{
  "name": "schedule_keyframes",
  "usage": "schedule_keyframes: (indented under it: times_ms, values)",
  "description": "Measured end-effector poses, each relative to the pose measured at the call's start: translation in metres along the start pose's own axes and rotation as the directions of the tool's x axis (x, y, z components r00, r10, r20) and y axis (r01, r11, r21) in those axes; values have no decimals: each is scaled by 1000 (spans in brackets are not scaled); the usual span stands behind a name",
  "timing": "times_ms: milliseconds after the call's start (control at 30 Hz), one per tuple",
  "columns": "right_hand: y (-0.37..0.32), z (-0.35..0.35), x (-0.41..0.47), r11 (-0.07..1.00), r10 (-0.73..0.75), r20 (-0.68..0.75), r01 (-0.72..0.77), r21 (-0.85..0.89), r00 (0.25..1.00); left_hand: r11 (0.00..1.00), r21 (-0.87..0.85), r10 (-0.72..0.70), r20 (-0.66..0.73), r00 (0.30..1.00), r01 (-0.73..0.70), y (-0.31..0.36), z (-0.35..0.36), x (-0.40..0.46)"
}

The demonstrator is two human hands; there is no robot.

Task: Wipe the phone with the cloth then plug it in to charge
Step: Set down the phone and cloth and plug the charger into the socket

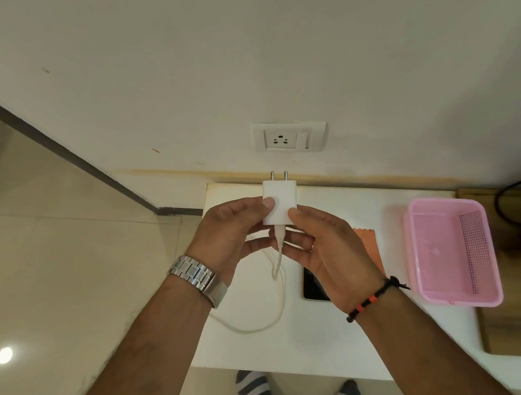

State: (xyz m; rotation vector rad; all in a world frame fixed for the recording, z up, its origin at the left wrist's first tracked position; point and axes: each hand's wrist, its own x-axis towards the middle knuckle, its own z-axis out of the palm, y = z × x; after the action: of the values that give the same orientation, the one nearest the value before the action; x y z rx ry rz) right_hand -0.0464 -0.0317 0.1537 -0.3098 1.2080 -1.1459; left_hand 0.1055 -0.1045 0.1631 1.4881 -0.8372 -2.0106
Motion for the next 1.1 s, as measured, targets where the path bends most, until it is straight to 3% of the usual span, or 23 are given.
schedule_keyframes:
  times_ms: [167, 367, 633, 1100]
  values:
    - [1, -2, 4, 994, -45, -42, 41, -101, 998, 999, -27, -19, 11, 1000, 19, -7, -4, 7]
    - [-6, -2, 41, 995, -38, -215, 17, -103, 976, 1000, -27, 7, -75, 997, -9, -6, 4, 44]
    - [-13, -5, 95, 995, -5, -273, -22, -96, 962, 1000, 8, 20, -132, 991, -19, 5, 12, 89]
    - [-21, 2, 100, 998, -30, -285, 14, -56, 958, 999, -28, 21, -127, 992, -24, 14, 12, 99]
